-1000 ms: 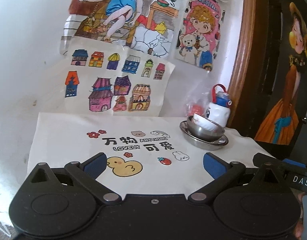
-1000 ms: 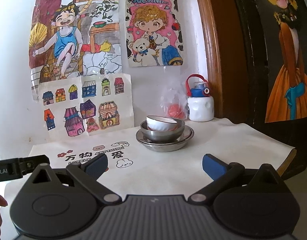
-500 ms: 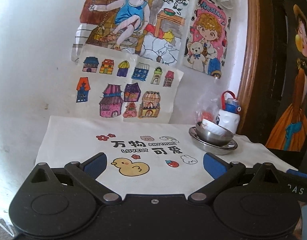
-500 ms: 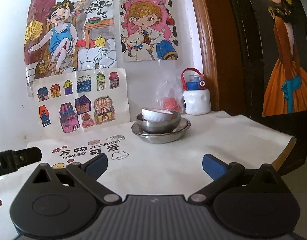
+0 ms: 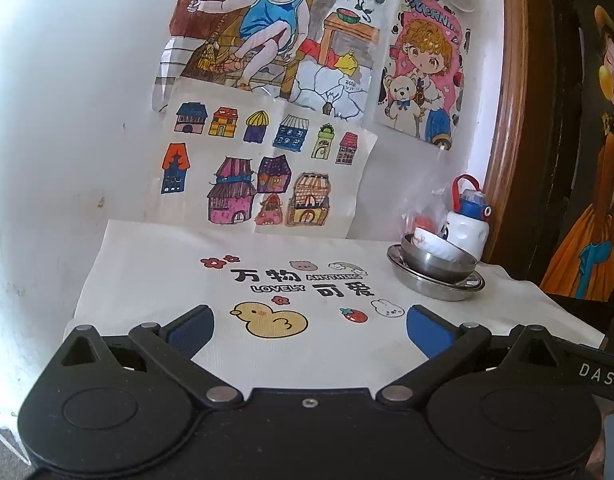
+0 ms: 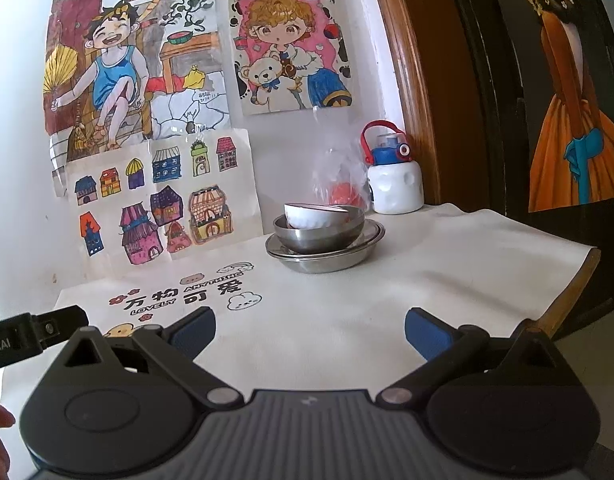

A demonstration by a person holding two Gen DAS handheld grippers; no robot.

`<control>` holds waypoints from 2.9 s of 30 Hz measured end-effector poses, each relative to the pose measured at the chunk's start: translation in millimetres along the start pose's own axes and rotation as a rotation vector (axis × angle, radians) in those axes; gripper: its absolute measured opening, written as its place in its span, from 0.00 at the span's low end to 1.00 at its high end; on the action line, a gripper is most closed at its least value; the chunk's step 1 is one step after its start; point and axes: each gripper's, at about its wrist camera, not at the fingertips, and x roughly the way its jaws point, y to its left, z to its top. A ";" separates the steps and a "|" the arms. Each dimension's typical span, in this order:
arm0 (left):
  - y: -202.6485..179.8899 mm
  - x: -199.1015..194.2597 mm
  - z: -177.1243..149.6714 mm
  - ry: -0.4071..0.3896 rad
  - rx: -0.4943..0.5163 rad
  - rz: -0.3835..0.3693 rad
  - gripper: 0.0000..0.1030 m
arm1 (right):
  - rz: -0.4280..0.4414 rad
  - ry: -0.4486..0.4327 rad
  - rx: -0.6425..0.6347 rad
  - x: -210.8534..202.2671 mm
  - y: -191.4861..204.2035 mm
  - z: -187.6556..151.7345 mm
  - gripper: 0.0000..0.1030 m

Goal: Organize plates and bowls

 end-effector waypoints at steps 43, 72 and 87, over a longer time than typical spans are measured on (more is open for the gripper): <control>-0.3 -3.4 -1.3 0.004 -0.003 0.006 0.99 | 0.005 -0.003 -0.005 -3.2 1.6 0.4 1.00; -1.8 -4.7 -3.8 0.029 0.013 -0.011 0.99 | 0.007 -0.005 -0.008 -3.6 4.8 0.1 1.00; -0.4 -4.0 -4.1 0.034 0.016 0.000 0.99 | 0.013 0.002 -0.017 -2.2 8.3 -2.1 1.00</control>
